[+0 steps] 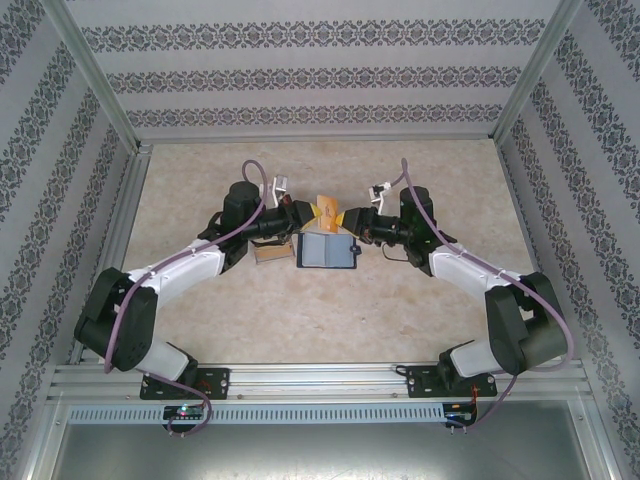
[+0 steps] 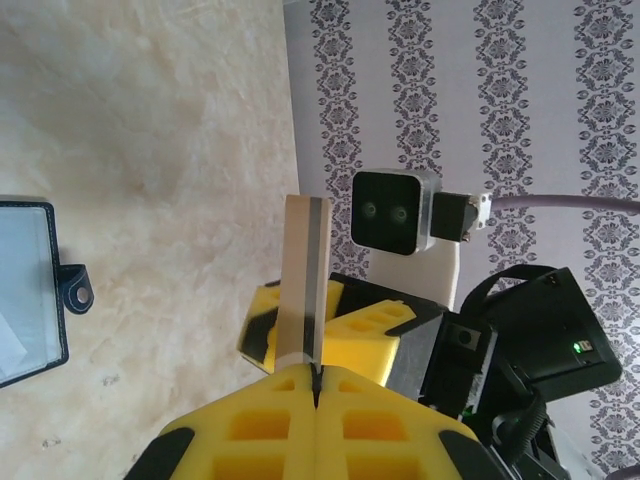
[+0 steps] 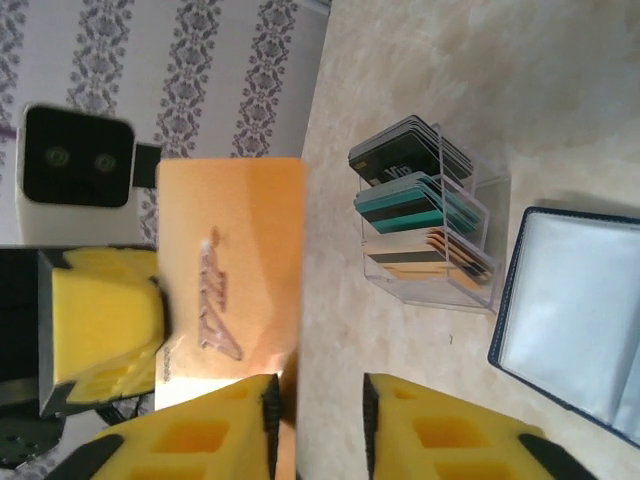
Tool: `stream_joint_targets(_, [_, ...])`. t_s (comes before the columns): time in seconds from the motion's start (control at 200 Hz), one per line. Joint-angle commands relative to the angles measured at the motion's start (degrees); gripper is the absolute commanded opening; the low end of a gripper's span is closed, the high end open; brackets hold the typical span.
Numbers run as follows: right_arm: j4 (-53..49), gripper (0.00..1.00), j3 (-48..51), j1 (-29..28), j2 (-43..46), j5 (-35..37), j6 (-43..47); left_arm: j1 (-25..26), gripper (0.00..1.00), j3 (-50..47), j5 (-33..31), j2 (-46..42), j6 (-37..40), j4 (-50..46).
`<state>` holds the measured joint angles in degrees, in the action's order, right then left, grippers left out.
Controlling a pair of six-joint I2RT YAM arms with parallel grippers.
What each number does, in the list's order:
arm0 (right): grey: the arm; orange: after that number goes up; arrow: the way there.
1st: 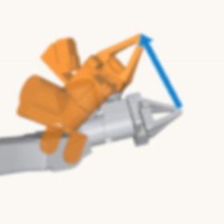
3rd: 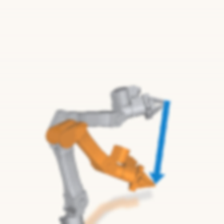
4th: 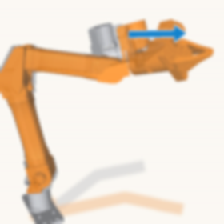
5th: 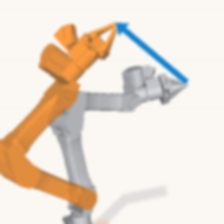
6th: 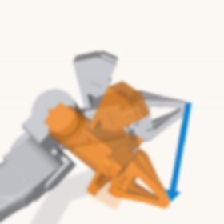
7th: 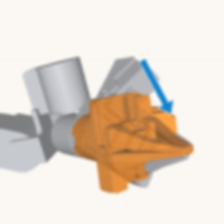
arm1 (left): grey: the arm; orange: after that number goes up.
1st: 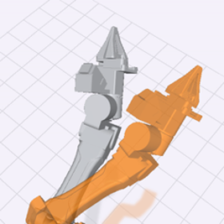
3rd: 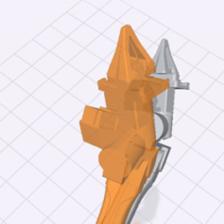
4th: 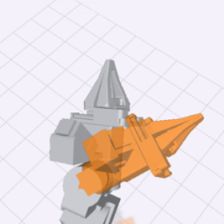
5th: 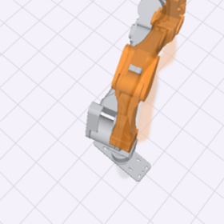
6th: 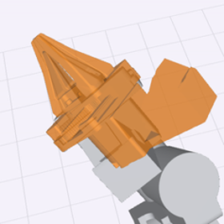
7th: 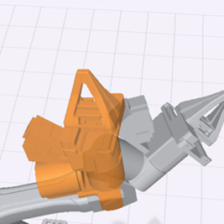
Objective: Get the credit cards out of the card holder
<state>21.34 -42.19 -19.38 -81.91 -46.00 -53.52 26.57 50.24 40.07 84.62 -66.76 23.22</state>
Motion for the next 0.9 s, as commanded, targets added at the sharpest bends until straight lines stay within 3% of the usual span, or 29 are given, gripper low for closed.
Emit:
stream_joint_targets(0.0, [-1.0,0.48,0.6,-0.4,0.0,0.1,1.7,0.4,0.00,1.8,1.1,-2.7,5.3,-4.1])
stream_joint_targets(0.025, [-1.4,0.55,0.6,-0.3,0.2,0.4,2.0,0.5,0.00,2.0,1.0,-3.1,6.3,-5.6])
stream_joint_targets(0.14, [-3.7,0.69,0.6,0.1,1.9,1.3,3.5,0.5,0.00,4.4,-0.5,-4.9,15.2,-17.6])
stream_joint_targets(0.17, [-4.8,0.77,0.6,0.1,2.5,1.7,4.1,0.4,0.00,5.4,-1.4,-5.5,18.6,-21.7])
stream_joint_targets(0.18, [-5.2,0.92,0.5,0.1,2.7,1.8,4.4,0.5,0.00,5.7,-1.8,-5.7,19.8,-23.1])
stream_joint_targets(0.2, [-6.0,0.98,0.4,0.2,3.1,2.1,4.9,0.4,0.00,6.6,-2.8,-6.1,22.3,-26.1])
stream_joint_targets(0.325, [-10.2,0.98,0.1,0.4,5.9,3.9,7.9,0.5,0.00,12.0,-12.5,-8.1,38.6,-45.0])
stream_joint_targets(0.455, [-13.2,0.98,0.0,0.5,8.0,5.6,9.9,0.4,0.00,14.4,-23.7,-9.3,52.5,-55.4])
stream_joint_targets(0.674, [-13.9,0.98,0.4,0.6,8.8,6.4,10.5,0.5,0.00,7.7,-32.6,-13.2,86.4,-56.1])
stream_joint_targets(0.894, [-13.2,0.98,0.8,0.6,8.4,6.5,10.2,0.7,0.00,4.8,-39.4,-13.2,103.5,-51.6])
